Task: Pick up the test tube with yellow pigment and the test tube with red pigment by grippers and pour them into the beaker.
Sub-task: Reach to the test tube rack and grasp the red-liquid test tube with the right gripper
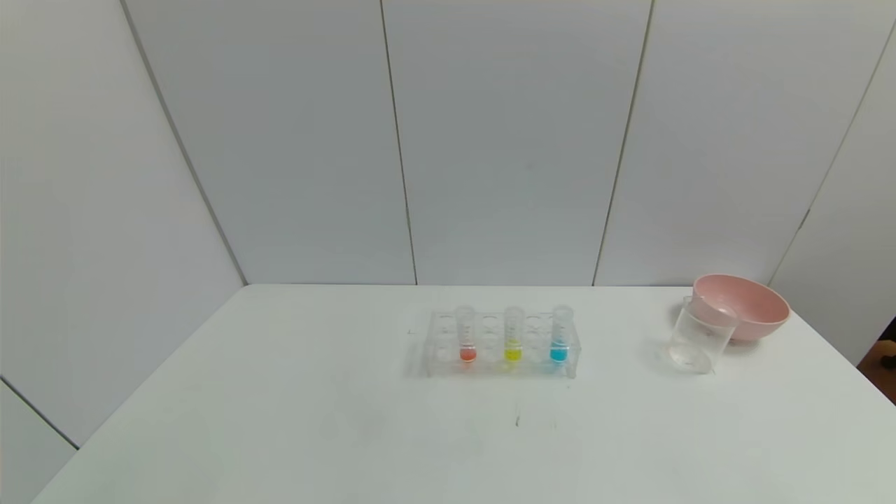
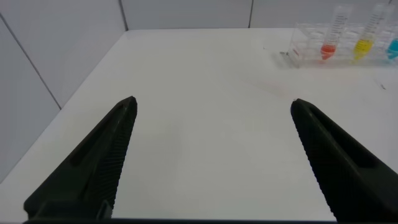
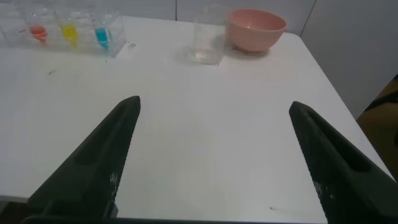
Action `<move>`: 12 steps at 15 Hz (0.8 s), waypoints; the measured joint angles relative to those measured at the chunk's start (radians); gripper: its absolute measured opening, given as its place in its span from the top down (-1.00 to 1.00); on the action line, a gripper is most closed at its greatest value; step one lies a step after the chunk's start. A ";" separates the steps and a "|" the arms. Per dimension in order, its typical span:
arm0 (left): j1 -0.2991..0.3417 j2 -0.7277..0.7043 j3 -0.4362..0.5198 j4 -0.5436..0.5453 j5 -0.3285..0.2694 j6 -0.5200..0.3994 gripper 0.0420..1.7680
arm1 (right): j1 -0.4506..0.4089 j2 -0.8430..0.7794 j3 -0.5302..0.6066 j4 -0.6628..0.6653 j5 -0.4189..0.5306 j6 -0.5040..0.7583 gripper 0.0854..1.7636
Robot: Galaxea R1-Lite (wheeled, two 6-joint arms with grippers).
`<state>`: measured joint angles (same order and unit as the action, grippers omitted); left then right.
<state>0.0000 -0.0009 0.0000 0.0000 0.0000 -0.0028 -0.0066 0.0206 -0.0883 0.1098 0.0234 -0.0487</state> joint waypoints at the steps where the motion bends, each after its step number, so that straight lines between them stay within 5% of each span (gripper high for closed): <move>1: 0.000 0.000 0.000 0.000 0.000 0.000 -1.00 | 0.001 0.030 -0.036 0.001 -0.003 0.001 -0.94; 7: 0.000 0.000 0.000 0.000 0.000 0.000 -1.00 | 0.009 0.436 -0.394 -0.060 0.002 0.050 -0.94; 12: 0.000 0.000 0.000 0.000 0.000 0.000 -1.00 | 0.092 0.975 -0.744 -0.289 -0.076 0.115 -0.94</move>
<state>-0.0004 -0.0009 0.0000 0.0000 0.0000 -0.0023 0.0851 0.9953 -0.8328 -0.1789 -0.0523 0.0662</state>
